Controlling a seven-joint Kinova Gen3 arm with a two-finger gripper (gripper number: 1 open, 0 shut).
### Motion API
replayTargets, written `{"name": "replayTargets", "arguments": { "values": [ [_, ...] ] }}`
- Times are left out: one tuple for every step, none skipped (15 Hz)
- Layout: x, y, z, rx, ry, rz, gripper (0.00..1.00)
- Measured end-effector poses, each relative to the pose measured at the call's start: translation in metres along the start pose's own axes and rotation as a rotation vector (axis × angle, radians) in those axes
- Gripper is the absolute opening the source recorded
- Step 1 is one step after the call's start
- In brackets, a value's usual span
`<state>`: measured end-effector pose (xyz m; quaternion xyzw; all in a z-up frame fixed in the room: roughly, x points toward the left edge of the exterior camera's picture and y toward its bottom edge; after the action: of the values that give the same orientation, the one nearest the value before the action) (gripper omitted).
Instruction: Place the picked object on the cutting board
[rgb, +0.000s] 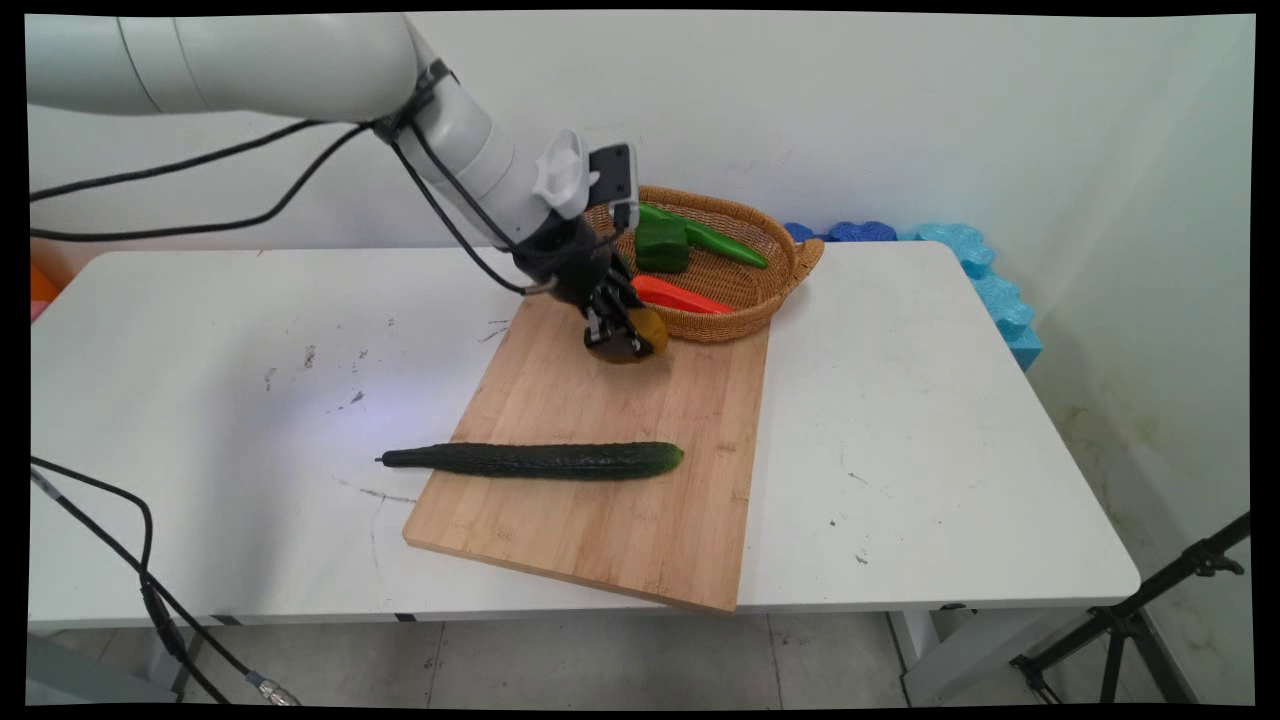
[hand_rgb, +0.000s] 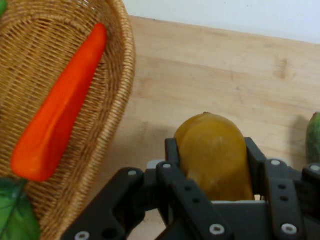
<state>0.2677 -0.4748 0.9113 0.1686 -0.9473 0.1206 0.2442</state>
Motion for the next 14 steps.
{"name": "replayTargets", "arguments": {
  "values": [
    [-0.003,0.002,0.006,-0.004,0.000,-0.002,0.00],
    [-0.005,0.004,0.012,-0.009,0.000,-0.004,0.00],
    [-0.007,0.005,0.018,-0.014,0.002,-0.007,0.00],
    [-0.008,0.006,0.024,-0.018,0.003,-0.008,0.00],
    [-0.009,0.008,0.031,-0.024,0.005,-0.011,0.00],
    [-0.009,0.009,0.037,-0.028,0.007,-0.012,0.00],
    [-0.010,0.010,0.043,-0.032,0.009,-0.014,0.00],
    [-0.011,0.010,0.049,-0.034,0.012,-0.016,0.00],
    [-0.012,0.010,0.055,-0.036,0.014,-0.017,0.00],
    [-0.012,0.010,0.060,-0.038,0.015,-0.018,0.00],
    [-0.013,0.010,0.065,-0.040,0.017,-0.019,0.00],
    [-0.013,0.010,0.069,-0.043,0.019,-0.020,0.00],
    [-0.014,0.010,0.073,-0.046,0.021,-0.020,0.00],
    [-0.014,0.010,0.077,-0.048,0.023,-0.020,1.00]
  ]
}}
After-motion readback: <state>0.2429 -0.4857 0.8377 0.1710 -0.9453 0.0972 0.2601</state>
